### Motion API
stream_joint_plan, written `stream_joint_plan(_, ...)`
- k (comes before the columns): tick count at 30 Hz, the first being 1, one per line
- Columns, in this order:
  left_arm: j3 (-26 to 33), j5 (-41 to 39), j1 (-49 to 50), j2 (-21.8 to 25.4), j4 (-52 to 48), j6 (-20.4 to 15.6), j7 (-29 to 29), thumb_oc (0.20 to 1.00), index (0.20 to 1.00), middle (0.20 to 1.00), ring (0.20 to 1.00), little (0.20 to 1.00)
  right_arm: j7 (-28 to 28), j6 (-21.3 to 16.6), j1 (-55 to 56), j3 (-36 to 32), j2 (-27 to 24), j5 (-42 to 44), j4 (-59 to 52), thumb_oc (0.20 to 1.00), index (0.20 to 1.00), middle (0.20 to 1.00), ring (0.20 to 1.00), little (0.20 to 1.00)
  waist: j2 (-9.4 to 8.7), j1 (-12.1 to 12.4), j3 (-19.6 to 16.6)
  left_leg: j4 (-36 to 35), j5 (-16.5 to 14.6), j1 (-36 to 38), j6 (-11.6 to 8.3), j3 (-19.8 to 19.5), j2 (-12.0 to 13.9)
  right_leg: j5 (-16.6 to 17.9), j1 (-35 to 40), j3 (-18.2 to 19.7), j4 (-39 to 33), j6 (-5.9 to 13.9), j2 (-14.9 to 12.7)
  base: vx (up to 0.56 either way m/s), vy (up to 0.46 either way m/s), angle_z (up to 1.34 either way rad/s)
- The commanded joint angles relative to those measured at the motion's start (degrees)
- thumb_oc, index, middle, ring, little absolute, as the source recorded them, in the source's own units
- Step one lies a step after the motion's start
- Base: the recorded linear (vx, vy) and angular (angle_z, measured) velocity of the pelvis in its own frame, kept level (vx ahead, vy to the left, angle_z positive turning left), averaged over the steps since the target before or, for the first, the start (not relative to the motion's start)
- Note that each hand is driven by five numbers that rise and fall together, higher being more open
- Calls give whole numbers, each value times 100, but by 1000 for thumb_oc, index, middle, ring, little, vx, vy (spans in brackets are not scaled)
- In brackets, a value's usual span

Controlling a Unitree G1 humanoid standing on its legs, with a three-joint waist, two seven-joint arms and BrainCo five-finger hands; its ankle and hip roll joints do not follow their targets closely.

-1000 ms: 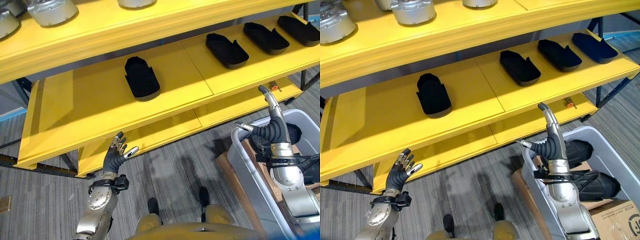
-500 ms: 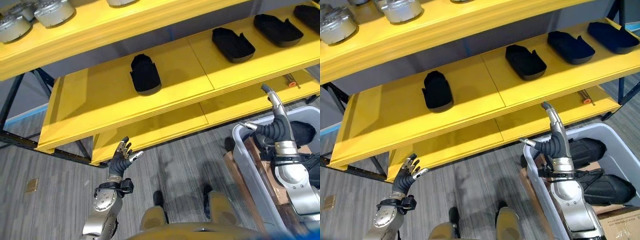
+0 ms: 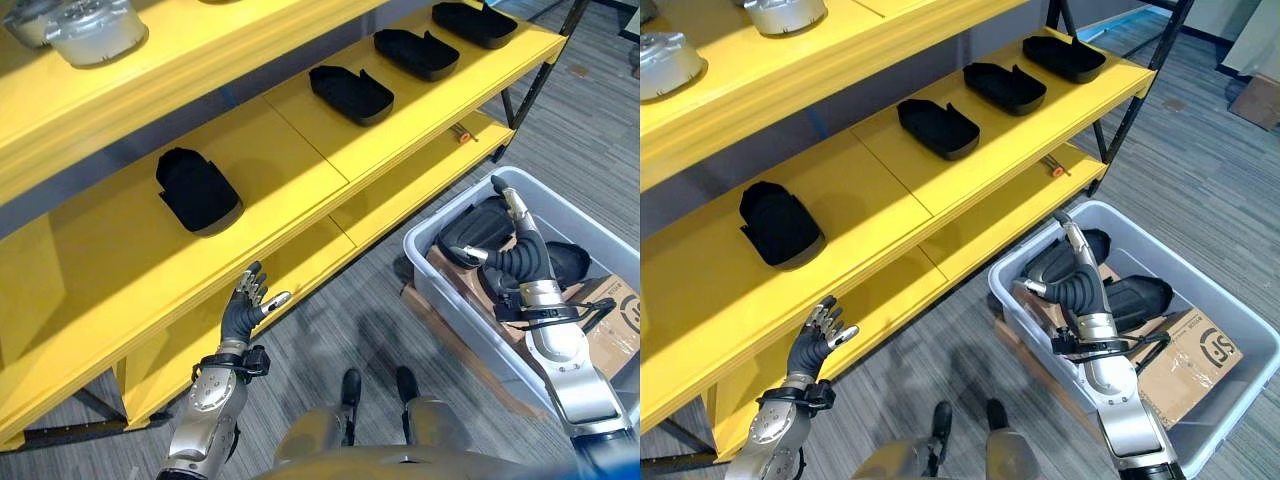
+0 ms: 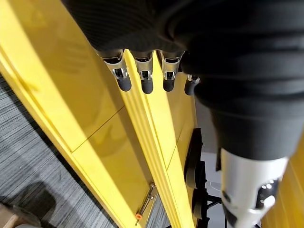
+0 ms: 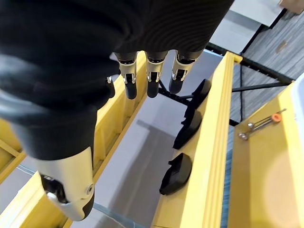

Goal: Move parts from the plastic box to the shelf.

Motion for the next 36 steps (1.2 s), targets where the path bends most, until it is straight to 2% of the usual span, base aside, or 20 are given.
stream_joint_plan(1,148,-2,238,269,-374,-281,-62,1000,1000,1000,1000,1000,69,-163,-248,169,-67,192,-247,1000,1000,1000,1000,1000,-228,122,-406,-27,4,-131,-149,106,233,-3,393,308,-247,343,-159,10,115,-45)
stream_joint_plan(7,220,59,148,366,-373,-292,31,1000,1000,1000,1000,1000,54,-115,-454,305,88,194,-196,1000,1000,1000,1000,1000,-292,80,-402,29,-226,-63,-9,621,180,202,105,635,-180,597,-211,-10,138,-48)
stream_joint_plan(8,243,66,125,389,-362,-302,61,1000,1000,1000,1000,1000,53,-113,-517,355,113,189,-174,1000,1000,1000,1000,1000,-296,109,-374,58,-272,-60,13,701,187,224,9,647,-78,634,-189,-34,87,-66)
stream_joint_plan(9,286,101,91,417,-351,-307,116,1000,1000,1000,1000,1000,45,-111,-653,441,145,165,-143,1000,1000,1000,1000,1000,-305,174,-313,78,-341,-35,33,823,208,292,-164,480,52,695,-211,-51,49,-48)
stream_joint_plan(10,370,117,62,441,-358,-344,222,1000,1000,1000,1000,1000,10,-118,-863,605,207,142,-78,1000,1000,1000,1000,1000,-284,376,-245,46,-398,14,9,1010,266,394,-357,-261,107,761,-468,-43,32,-74)
stream_joint_plan(11,460,135,98,442,-392,-358,283,1000,1000,1000,1000,1000,9,-130,-996,724,248,135,-20,1000,1000,1000,1000,1000,-249,541,-219,-18,-436,84,-41,1180,345,431,-399,-1268,55,741,-839,-24,8,-151)
stream_joint_plan(12,525,128,171,426,-417,-362,282,1000,1000,1000,1000,1000,31,-129,-1057,799,234,132,24,1000,1000,1000,1000,1000,-221,555,-222,-121,-427,183,-70,1300,394,534,-393,-1838,-28,702,-1047,9,-2,-223)
stream_joint_plan(14,635,98,258,370,-448,-336,289,1000,1000,1000,1000,1000,84,-69,-1289,918,219,88,123,1000,1000,1000,1000,1000,-215,631,-208,-186,-499,371,-118,1651,504,795,-572,-2543,-208,722,-1278,53,-52,-198)
stream_joint_plan(15,742,79,365,319,-435,-306,246,1000,1000,1000,1000,1000,116,-31,-1338,873,147,56,121,1000,1000,1000,1000,1000,-269,614,-210,-259,-543,517,-141,1891,556,970,-649,-2779,-438,737,-1246,107,-113,-131)
stream_joint_plan(16,744,87,386,287,-429,-293,238,1000,1000,1000,1000,1000,122,-16,-1319,831,128,50,107,1000,1000,1000,1000,1000,-303,568,-215,-289,-558,569,-150,1920,556,996,-654,-2603,-488,753,-1151,149,-144,-135)
stream_joint_plan(19,699,142,411,150,-335,-238,203,1000,1000,1000,1000,1000,136,2,-1077,636,32,36,4,1000,1000,1000,1000,1000,-413,496,-304,-315,-621,659,-205,1909,554,1106,-439,-2402,-774,709,-960,177,-154,-10)
stream_joint_plan(23,472,159,358,81,-286,-127,46,1000,1000,1000,1000,1000,116,-17,-577,201,-156,163,-213,1000,1000,1000,1000,1000,-345,271,-447,-92,-705,702,-464,1876,952,744,-185,-2573,-666,515,-783,273,-231,13)
stream_joint_plan(26,357,220,286,90,-303,-92,-25,1000,1000,1000,1000,1000,149,-45,-208,-61,-239,296,-281,1000,1000,1000,1000,1000,-259,113,-457,14,-630,694,-627,1899,1110,541,-118,-2704,-569,427,-759,215,-183,21)
stream_joint_plan(29,368,221,289,79,-311,-77,-30,1000,1000,1000,1000,1000,221,-43,-1,-181,-253,491,-281,1000,1000,1000,1000,1000,-235,52,-447,71,-580,673,-691,1904,1165,440,-106,-2718,-516,369,-738,111,-103,41)
stream_joint_plan(31,381,195,259,66,-273,-92,-59,1000,1000,1000,1000,1000,290,-50,166,-245,-286,691,-250,1000,1000,1000,1000,1000,-231,9,-340,732,-385,387,-838,1885,1284,287,-62,-2680,-474,238,-702,57,-165,12)
stream_joint_plan(32,416,136,204,83,-289,-120,-91,1000,1000,1000,1000,1000,369,-76,165,-247,-372,816,-196,1000,1000,1000,1000,1000,-329,98,-151,1927,-116,-230,-944,1470,1191,239,11,-2652,-508,80,-688,-22,-151,21)
stream_joint_plan(34,397,111,169,107,-294,-120,-106,1000,1000,1000,1000,1000,389,-95,166,-277,-382,982,-149,1000,1000,1000,1000,1000,-430,180,-39,1707,-159,-567,-861,1123,920,215,49,-2639,-575,105,-749,23,-25,26)
stream_joint_plan(35,414,111,217,111,-318,-104,-139,1000,1000,1000,1000,1000,414,-105,149,-305,-412,1001,-141,1000,1000,1000,1000,1000,-476,217,-46,1278,-288,-626,-783,967,963,203,57,-2565,-575,182,-793,128,100,14)
stream_joint_plan(36,413,93,260,113,-364,-112,-151,1000,1000,1000,1000,1000,404,-127,178,-345,-418,1042,-128,1000,1000,1000,1000,1000,-522,217,-39,946,-216,-647,-785,942,1182,219,72,-2505,-561,249,-848,174,163,2)
